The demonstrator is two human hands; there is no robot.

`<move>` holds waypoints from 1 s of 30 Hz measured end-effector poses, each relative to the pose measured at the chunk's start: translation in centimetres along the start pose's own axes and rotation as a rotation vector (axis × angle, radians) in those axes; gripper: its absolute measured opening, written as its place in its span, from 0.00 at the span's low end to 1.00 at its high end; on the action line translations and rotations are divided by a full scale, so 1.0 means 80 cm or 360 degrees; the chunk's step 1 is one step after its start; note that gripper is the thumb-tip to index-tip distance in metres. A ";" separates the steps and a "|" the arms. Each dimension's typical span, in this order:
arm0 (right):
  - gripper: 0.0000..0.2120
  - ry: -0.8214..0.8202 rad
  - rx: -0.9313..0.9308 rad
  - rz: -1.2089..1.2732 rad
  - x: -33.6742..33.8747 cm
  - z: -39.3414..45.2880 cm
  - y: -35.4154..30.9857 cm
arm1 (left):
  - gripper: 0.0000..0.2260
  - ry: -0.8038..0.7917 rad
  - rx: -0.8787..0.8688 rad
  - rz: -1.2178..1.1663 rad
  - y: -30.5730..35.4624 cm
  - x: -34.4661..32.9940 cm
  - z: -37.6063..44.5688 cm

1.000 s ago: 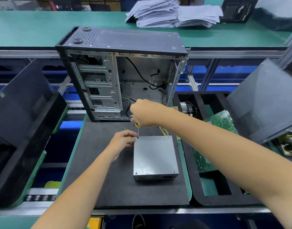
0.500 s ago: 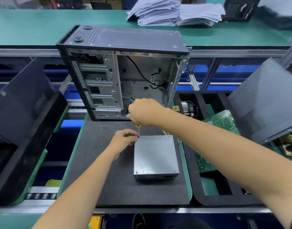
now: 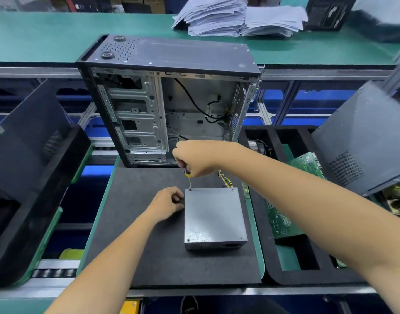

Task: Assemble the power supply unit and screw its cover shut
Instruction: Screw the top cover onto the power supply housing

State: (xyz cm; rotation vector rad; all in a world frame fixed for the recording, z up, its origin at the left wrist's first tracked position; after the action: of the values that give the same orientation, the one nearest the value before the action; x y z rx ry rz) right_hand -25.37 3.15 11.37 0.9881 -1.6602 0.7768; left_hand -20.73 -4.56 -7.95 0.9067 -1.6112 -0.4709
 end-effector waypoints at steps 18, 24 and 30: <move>0.19 0.0288 -0.0207 -0.0011 0.003 0.000 0.015 | 0.13 0.0114 -0.0053 0.0177 0.018 -0.006 0.007; 0.05 0.0055 -0.0088 0.0247 -0.003 0.000 0.019 | 0.09 0.0495 -0.0009 -0.0263 0.029 0.045 -0.002; 0.21 0.0331 -0.0313 0.0087 0.006 -0.003 0.029 | 0.07 0.0383 -0.0137 -0.0391 0.058 0.048 -0.014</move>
State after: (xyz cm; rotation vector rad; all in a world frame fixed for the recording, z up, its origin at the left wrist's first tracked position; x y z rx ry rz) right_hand -27.44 4.31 11.83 0.7032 -1.5541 0.7115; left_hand -21.15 -4.43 -1.85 1.0589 -1.2592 -0.5741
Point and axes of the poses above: each hand's wrist, its own z-axis towards the middle knuckle, its own x-axis out of the back of the hand, y = z × x, the point moved 8 cm from there along z, towards the middle knuckle, and after that the axes turned 4 degrees about -x, right-handed, at the moved point
